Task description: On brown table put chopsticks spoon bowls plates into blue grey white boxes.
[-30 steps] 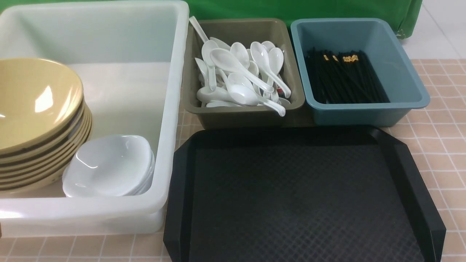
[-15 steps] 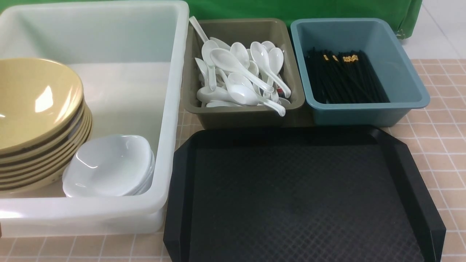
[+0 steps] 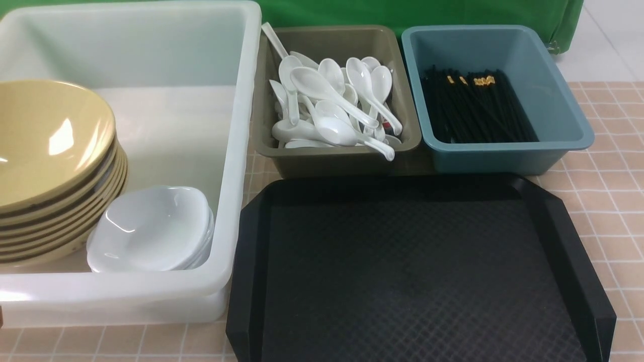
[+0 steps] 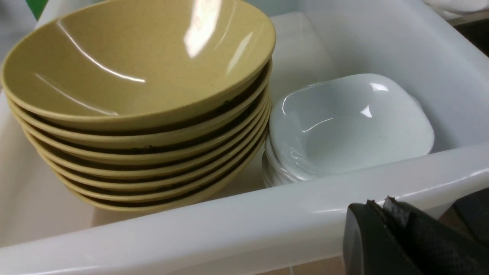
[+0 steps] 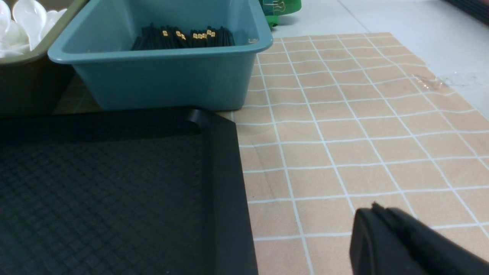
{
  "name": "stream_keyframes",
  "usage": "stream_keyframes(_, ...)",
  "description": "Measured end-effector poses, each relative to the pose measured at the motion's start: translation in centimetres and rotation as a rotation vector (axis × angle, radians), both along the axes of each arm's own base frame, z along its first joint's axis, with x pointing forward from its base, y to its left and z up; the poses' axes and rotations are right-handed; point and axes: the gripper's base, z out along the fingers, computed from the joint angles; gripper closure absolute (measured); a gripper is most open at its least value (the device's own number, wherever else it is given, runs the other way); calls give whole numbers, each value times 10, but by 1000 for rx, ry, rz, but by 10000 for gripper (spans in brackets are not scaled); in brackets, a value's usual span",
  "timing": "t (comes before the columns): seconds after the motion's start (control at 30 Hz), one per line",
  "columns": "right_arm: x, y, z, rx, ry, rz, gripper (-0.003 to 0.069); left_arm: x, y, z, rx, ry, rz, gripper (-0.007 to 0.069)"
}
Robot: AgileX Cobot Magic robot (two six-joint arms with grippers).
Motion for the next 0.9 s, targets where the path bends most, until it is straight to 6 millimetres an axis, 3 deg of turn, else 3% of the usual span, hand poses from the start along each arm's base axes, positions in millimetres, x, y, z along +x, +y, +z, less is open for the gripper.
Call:
stream_keyframes(0.13,0,0,0,0,0,0,619,7,-1,0,-57,-147,7,622)
stream_keyframes(0.17,0,0,0,0,0,0,617,14,1,-10,-65,-242,43,622)
stream_keyframes(0.33,0,0,0,1,0,0,614,24,7,-55,-70,-386,126,622)
stream_keyframes(0.43,0,0,0,1,0,0,613,26,8,-77,-100,-357,138,622)
stream_keyframes(0.67,0,0,0,1,1,0,612,24,7,-97,-145,-149,151,622)
stream_keyframes(0.9,0,0,0,1,1,0,608,23,7,-101,-152,-113,154,622)
